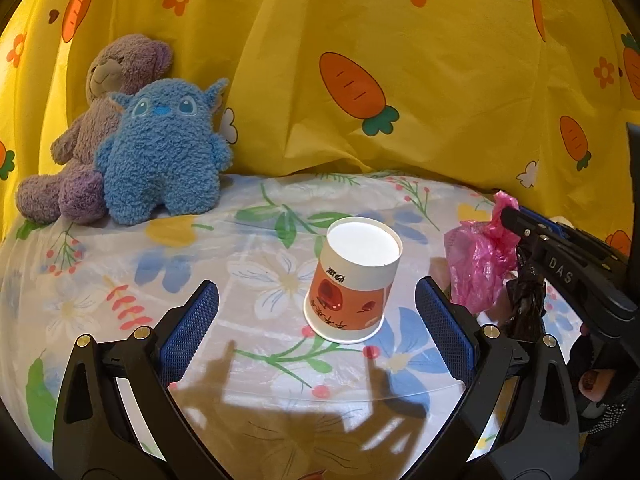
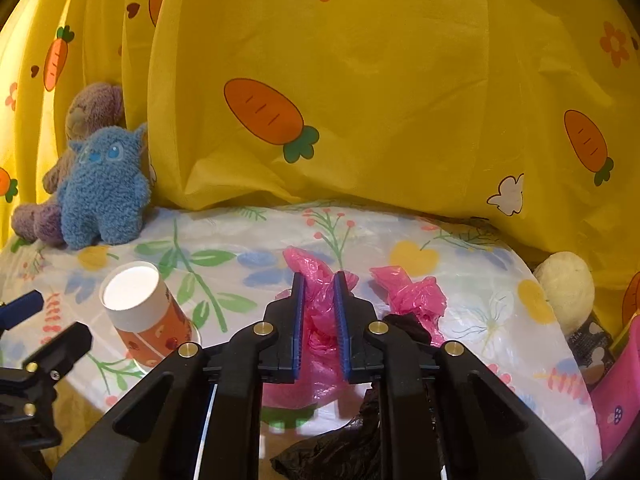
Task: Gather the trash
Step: 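Grasp the paper cup with the left tool while the right tool grasps the pink plastic bag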
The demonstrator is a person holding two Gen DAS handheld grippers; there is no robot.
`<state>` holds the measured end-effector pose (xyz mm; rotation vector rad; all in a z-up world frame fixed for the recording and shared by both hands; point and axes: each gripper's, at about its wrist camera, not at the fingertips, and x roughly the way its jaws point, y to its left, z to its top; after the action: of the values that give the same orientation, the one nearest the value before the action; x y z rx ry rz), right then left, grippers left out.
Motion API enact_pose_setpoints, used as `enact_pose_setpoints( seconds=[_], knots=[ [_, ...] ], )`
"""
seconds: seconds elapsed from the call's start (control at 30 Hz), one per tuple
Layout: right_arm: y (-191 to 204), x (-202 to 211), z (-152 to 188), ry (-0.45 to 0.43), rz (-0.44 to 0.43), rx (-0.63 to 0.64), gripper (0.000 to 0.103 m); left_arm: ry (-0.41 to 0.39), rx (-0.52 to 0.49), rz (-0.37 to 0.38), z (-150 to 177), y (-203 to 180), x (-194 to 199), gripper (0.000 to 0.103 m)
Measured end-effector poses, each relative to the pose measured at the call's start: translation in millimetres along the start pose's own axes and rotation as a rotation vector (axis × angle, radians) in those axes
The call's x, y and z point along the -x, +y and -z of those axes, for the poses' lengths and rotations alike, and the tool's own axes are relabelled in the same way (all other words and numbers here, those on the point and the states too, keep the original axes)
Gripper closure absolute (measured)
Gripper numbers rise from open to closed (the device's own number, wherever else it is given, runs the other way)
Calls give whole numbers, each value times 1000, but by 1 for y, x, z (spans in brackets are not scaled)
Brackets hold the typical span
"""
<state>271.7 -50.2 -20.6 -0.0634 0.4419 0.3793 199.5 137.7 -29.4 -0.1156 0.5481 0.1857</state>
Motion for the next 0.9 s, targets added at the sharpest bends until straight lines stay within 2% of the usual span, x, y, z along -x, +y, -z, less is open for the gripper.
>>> enact_pose_setpoints(
  seconds=[0.2, 0.4, 0.7, 0.9],
  knots=[
    [-8, 33, -10, -76, -55, -48, 88, 17, -32, -9, -5, -13, -16, 6],
    [-27, 57, -17, -116, -126, -119, 88, 71, -29, -5, -3, -17, -41, 21],
    [-32, 97, -9, -171, -139, -113, 88, 102, -36, 34, -4, -23, -53, 48],
    [-39, 112, -3, -172, -123, -123, 88, 94, -29, 42, -5, -21, -53, 50]
  ],
)
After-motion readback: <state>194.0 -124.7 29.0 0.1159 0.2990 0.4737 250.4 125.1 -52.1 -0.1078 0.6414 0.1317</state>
